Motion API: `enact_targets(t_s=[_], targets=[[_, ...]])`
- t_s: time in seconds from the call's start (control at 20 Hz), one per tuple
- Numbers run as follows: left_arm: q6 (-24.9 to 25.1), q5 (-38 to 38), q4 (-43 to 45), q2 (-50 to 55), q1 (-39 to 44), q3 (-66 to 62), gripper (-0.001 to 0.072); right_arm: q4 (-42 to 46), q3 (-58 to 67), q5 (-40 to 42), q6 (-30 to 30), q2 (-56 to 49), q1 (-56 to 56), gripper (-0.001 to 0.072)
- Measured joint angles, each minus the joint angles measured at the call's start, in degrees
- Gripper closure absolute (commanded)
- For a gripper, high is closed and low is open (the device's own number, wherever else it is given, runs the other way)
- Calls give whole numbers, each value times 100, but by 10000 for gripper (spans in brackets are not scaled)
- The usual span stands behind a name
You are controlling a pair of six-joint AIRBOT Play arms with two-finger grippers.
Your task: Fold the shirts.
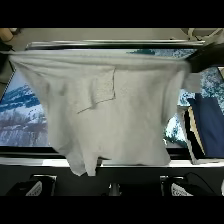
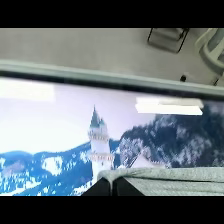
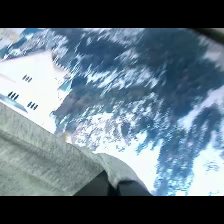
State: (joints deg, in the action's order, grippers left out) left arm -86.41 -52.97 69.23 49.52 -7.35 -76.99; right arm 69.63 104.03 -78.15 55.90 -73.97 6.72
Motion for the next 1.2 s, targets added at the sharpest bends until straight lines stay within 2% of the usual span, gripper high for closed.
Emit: enact_targets(t_s=[0.25,0.45,0.5,0.55,0.6,0.65,0.7,0.8,0.85,0.9,0.95,1.05,1.2], targets=[[-15,669,70,1593,-2,627,683,313,0,1421,656,-2000,-573,686],[-17,831,57,2719,44,750,682,-96,2,2277,1196,-2865,-710,685],[-20,826,26,2909,79,763,681,-197,0,2323,1274,-3018,-726,657],[-20,820,-15,3086,120,774,639,-251,0,2343,1316,-3126,-734,489],[-20,796,-24,3213,157,778,551,-273,11,2411,1322,-3185,-723,286],[-20,782,-61,3303,166,769,336,-293,28,2400,1316,-3195,-682,171],[-20,658,-144,3373,151,704,154,-361,46,2308,1270,-3180,-605,165],[-20,98,-236,3456,37,483,160,-490,83,1908,984,-2986,-378,226],[7,-264,-240,3482,-96,365,166,-492,94,1646,837,-2883,-197,226],[57,-658,-192,3499,-247,297,182,-385,94,1248,688,-2804,7,237],[116,-1093,-177,3515,-380,282,187,-352,83,728,551,-2741,219,284],[240,-1733,-219,3526,-570,466,186,-363,-48,-208,286,-2645,551,295],[501,-2057,-400,3545,-693,1099,185,-295,-531,-1078,42,-2579,881,295]])
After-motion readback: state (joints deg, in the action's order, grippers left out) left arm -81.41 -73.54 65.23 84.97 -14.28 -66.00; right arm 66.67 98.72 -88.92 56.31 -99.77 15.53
